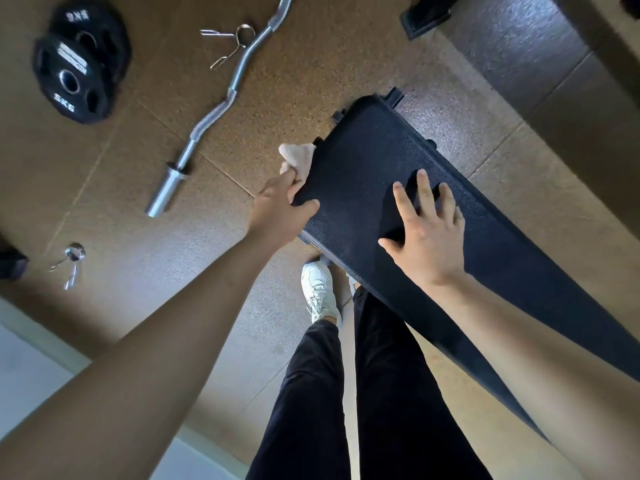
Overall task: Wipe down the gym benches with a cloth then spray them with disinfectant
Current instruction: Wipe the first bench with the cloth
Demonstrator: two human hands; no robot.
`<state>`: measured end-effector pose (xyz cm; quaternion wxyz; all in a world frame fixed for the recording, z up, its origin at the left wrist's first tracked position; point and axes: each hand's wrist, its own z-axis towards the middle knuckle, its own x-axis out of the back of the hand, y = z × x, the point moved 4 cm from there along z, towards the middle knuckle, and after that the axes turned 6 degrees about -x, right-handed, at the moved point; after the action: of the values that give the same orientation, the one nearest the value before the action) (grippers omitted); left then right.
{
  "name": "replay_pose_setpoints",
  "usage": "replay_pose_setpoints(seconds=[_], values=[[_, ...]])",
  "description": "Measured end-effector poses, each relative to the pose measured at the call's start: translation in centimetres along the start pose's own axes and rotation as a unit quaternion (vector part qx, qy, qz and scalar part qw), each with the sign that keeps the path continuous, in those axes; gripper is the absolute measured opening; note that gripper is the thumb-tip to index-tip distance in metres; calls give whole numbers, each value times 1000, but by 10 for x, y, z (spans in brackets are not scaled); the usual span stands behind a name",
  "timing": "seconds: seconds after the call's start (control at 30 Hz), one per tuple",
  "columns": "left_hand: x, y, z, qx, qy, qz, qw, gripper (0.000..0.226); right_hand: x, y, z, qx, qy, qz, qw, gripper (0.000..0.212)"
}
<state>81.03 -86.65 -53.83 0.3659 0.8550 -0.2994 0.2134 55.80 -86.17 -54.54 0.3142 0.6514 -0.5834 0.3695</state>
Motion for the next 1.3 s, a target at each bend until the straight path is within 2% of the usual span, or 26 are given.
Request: replay_pose_setpoints(seconds=[0.1, 0.23, 0.53, 0.7, 0.87, 1.17, 1.27, 1.3], values=[[3, 3, 2, -4, -25, -17, 1000, 73, -11, 16, -14, -67, -37, 30, 997, 111], [5, 12, 14, -16, -58, -26, 998, 90, -19, 18, -16, -67, -72, 41, 994, 120], [0, 44, 51, -48, -96, -13, 994, 106, -21, 17, -15, -65, -81, 24, 994, 118], [-1, 73, 71, -113, -58, 2, 992, 101, -26, 18, -15, -65, -73, 23, 995, 118], [-2, 91, 83, -176, -80, 20, 981, 106, -26, 18, -14, -68, -72, 21, 995, 119], [-6, 107, 105, -229, -93, 135, 959, 83, -28, 18, -15, -82, -66, 38, 994, 118], [-8, 122, 109, -283, -111, 172, 937, 64, -28, 17, -16, -84, -57, 49, 994, 119], [-11, 127, 110, -301, -120, 207, 923, 64, -28, 18, -16, -85, -51, 52, 994, 119]])
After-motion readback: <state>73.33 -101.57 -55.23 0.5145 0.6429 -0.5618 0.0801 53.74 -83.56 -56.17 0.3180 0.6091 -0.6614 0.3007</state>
